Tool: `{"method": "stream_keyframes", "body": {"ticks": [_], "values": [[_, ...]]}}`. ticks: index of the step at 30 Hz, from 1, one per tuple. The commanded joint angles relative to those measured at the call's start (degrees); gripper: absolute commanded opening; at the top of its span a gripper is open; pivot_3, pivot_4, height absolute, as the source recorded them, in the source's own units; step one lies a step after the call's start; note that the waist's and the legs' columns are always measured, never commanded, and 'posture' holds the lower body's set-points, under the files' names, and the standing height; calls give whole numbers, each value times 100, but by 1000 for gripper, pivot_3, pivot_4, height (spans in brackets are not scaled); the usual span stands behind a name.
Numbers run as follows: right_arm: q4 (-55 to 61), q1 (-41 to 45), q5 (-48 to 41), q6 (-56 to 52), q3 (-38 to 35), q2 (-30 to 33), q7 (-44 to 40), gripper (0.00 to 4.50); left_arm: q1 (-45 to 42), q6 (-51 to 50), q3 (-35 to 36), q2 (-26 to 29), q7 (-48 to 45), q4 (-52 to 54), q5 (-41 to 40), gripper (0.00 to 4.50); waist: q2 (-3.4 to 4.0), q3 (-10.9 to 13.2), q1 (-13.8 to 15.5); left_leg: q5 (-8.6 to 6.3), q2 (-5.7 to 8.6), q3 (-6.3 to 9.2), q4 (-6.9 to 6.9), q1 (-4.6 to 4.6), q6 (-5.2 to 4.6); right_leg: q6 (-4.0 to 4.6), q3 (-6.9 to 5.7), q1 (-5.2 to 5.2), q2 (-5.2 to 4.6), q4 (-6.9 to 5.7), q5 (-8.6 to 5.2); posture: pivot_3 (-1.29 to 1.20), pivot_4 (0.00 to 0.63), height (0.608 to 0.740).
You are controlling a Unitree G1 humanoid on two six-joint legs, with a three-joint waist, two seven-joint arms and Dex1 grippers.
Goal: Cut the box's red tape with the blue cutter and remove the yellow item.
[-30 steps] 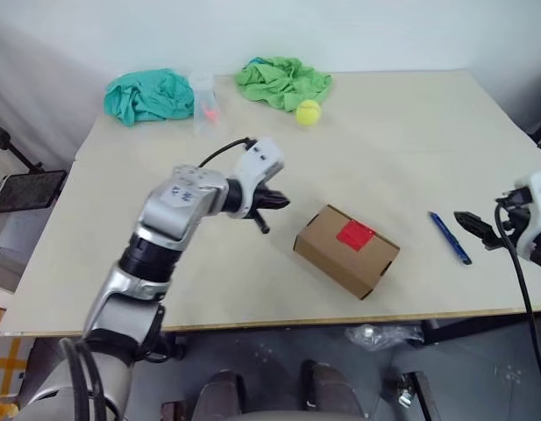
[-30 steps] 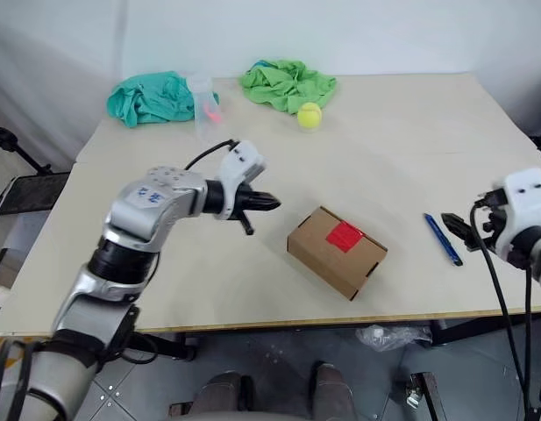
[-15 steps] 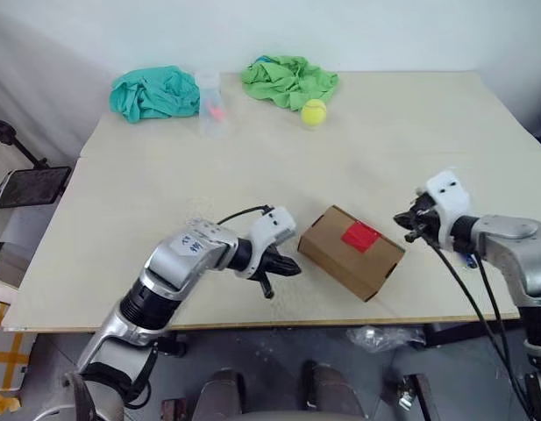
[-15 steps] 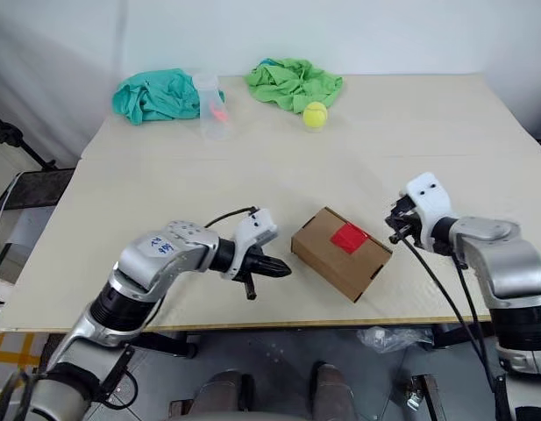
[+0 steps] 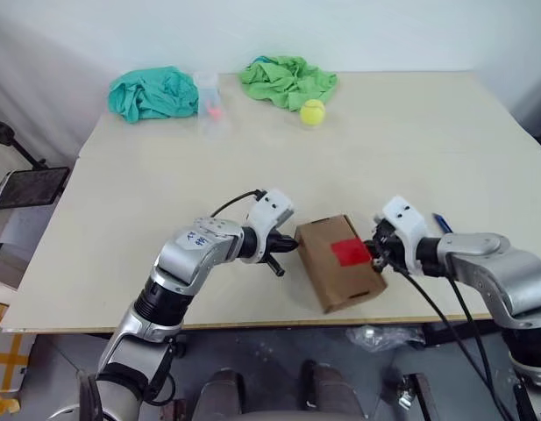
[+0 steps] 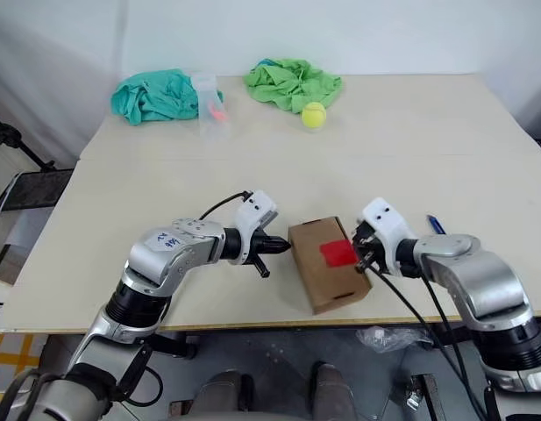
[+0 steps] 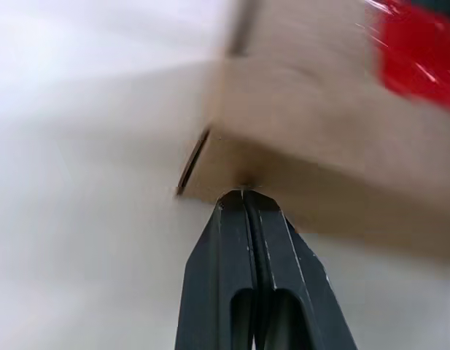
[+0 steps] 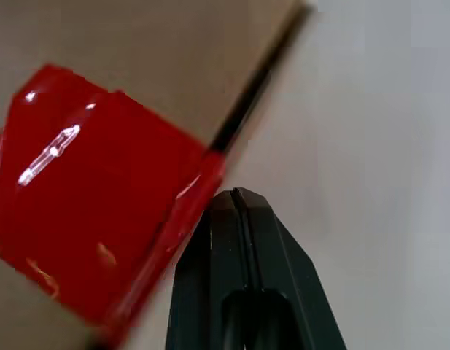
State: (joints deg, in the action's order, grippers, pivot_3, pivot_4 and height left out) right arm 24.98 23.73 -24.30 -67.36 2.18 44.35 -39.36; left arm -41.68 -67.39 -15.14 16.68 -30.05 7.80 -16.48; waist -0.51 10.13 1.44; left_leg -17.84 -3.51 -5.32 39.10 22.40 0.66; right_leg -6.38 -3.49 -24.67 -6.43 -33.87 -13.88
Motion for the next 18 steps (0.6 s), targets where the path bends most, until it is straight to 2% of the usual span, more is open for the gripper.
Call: {"method": "stream_keyframes", "body": {"ticks": [1,5,12,15,18], "values": [[744,-57,-256,-528,-266,-227,350,13,-268,235,95,-20,79,-121,82,0,0,0,3,0,0,1,0,2,0,0,-2,0,0,1,0,0,150,740],[966,-150,-248,-880,-499,-485,750,13,-369,255,24,39,2,-229,98,0,0,0,-2,0,0,1,0,2,0,0,-2,-1,0,1,0,0,150,740],[1341,-416,-158,-1403,-1299,-339,1223,13,-549,239,186,581,-326,-185,6,0,-1,1,-8,-1,0,0,-1,3,-1,2,-2,-4,0,1,-1,0,150,740],[1609,-193,-155,-1897,-1940,-516,1441,13,-715,98,538,925,-956,-132,-491,0,-2,1,-16,-1,-1,0,-1,4,-1,3,-2,-8,0,-1,-2,0,150,740],[1895,52,-282,-2370,-2299,-736,1464,13,-884,-350,943,973,-1266,-150,-1041,0,-2,1,-17,-1,-4,0,-1,5,-1,7,-2,-13,2,-4,-4,0,150,740]]}}
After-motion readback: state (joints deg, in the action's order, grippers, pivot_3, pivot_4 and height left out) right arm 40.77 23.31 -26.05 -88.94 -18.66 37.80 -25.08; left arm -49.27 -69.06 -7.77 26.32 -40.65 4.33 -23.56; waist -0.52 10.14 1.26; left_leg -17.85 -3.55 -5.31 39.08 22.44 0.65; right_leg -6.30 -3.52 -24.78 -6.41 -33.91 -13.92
